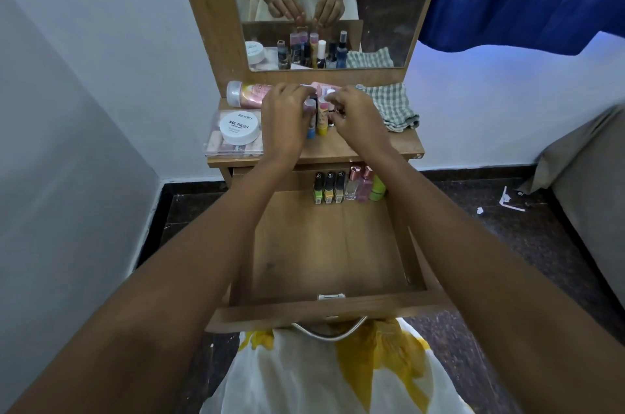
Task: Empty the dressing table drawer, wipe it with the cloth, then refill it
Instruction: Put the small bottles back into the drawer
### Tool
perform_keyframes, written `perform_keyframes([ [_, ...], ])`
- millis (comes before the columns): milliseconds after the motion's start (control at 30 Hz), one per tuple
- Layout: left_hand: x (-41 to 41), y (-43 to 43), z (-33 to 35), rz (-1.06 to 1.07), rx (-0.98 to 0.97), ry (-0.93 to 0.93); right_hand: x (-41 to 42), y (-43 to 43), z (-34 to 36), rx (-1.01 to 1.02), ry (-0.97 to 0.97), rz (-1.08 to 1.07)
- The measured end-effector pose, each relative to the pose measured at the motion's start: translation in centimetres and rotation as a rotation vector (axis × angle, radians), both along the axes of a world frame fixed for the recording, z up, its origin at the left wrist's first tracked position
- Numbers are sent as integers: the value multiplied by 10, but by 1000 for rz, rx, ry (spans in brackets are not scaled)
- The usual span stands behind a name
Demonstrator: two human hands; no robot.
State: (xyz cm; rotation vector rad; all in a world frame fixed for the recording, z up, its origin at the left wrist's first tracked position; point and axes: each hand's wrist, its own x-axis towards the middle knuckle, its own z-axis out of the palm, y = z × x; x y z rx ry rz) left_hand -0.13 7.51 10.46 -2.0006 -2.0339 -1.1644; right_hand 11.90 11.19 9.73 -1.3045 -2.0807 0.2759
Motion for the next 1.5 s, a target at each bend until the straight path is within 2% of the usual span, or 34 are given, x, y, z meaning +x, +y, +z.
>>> perform_keyframes([
  [200,-2,16,6,-2,-73,130,-6,17,2,1,-100,-18],
  [533,-1,20,2,9,-160,133,-8,23,0,11,-187,14],
  [1233,20,-6,7,-93,-181,66,34,-17,22,-121,-39,27],
  [1500,48,-40,-10,-252,-257,-82,66,-46,5,-183,-31,-10],
])
